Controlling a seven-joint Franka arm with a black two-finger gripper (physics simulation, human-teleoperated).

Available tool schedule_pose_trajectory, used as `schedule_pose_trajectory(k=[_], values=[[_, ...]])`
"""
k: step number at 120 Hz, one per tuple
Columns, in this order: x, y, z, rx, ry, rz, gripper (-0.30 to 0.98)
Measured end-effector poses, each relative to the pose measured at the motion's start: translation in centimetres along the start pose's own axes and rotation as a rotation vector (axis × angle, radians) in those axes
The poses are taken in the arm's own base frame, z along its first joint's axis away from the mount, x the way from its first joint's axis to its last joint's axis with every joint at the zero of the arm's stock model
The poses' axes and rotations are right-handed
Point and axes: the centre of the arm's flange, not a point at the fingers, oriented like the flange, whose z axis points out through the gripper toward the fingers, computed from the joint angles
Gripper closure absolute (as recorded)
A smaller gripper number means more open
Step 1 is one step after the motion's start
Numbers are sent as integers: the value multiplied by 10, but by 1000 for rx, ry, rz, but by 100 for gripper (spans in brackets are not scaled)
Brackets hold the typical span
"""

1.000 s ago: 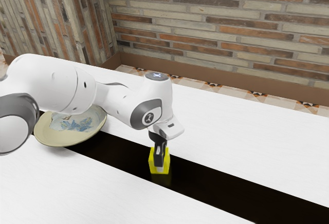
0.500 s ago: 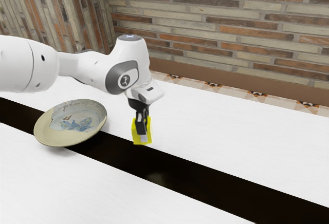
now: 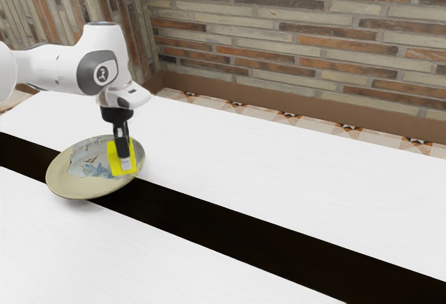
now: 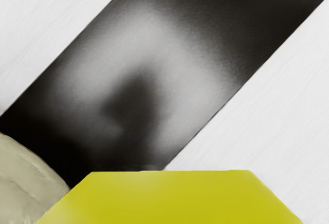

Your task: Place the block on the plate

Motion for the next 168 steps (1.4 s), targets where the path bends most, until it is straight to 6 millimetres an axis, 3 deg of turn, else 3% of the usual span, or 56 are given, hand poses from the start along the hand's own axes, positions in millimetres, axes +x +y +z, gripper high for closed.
schedule_pose_trajectory(k=[34,48,62,81,97,122,132,148,168], values=[[-63,-48,-7,31,-69,-100,29],[-66,-69,-6,49,-82,-120,29],[-74,-95,19,41,-99,-153,29],[-71,-123,60,27,-124,-171,29],[-75,-134,89,8,-132,-188,28],[-70,-135,93,14,-122,-183,13],[-70,-134,85,24,-112,-182,9],[-70,-122,32,69,-61,-174,5],[-26,-71,-18,57,-21,-82,2]])
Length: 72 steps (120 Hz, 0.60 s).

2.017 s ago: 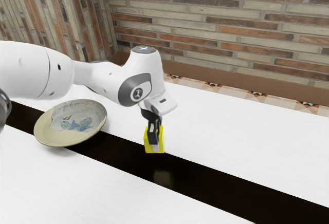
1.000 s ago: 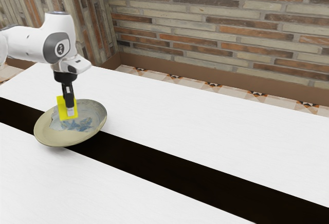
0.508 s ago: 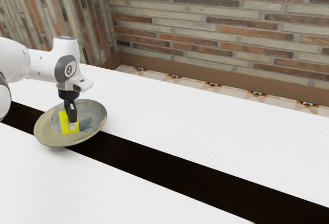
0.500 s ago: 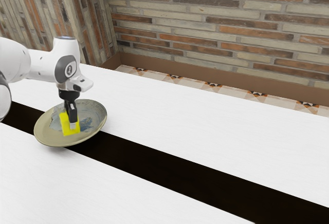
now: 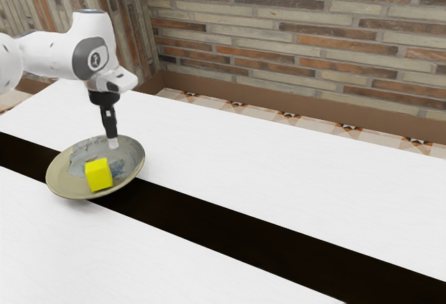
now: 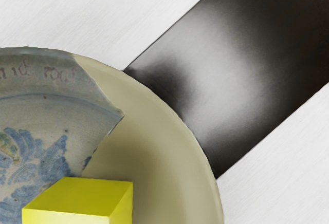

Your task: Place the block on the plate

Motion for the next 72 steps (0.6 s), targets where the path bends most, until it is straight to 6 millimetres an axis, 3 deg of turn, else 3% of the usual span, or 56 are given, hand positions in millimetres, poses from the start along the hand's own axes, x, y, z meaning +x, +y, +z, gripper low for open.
schedule_pose_trajectory(k=[16,23,35,49,72], values=[[28,47,-57,19,50,82,1],[38,58,-88,40,71,106,1],[42,67,-118,54,88,122,1],[38,73,-134,57,89,126,0],[35,74,-134,38,79,123,0]])
